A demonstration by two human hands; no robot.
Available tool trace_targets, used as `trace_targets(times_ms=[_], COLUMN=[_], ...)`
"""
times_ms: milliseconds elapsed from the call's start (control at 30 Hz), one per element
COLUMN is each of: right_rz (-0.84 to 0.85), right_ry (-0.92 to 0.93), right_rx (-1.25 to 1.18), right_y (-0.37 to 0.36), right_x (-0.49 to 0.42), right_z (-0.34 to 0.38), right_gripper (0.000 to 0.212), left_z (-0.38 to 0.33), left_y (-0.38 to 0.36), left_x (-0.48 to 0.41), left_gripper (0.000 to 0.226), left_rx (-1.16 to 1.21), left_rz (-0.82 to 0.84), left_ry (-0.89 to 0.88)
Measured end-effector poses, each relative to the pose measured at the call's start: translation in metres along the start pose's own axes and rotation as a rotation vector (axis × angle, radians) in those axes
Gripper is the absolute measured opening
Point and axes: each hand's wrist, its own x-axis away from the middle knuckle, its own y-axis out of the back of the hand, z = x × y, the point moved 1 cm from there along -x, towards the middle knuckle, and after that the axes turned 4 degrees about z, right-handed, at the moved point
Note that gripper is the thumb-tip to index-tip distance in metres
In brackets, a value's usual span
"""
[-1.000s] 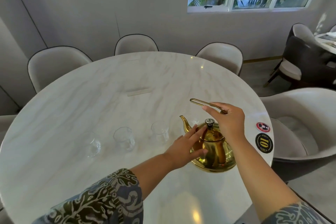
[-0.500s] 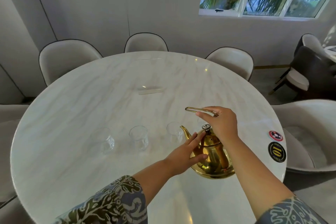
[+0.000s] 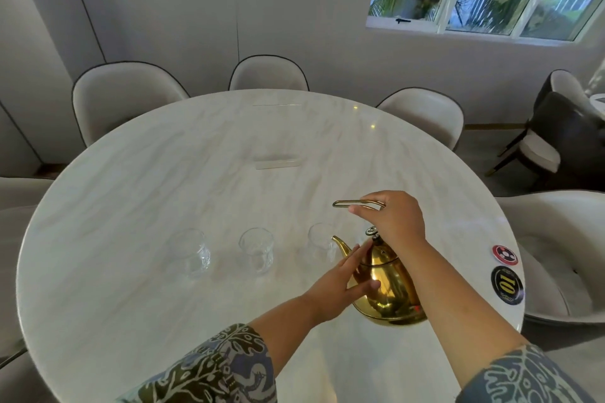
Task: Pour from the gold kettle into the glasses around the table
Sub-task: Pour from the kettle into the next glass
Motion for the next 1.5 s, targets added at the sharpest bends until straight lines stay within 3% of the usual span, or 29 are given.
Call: trace_targets(times_ms=[767, 1500], right_rz=[0.137, 0.155], right_ry=[0.014, 0.014], right_rx=[0.119, 0.143], right_y=[0.013, 0.017], right_x=[-0.007, -0.011], right_z=[0.022, 0.032], right_gripper=[0.040, 0.037], left_z=[-0.013, -0.028], left_y=[-0.006, -0.007], left_x=[-0.007, -0.002], left_gripper=[0.077, 0.067], left_rx=[0.116, 0.200], left_rz=[-0.053, -0.086], left_ry=[-0.015, -0.024])
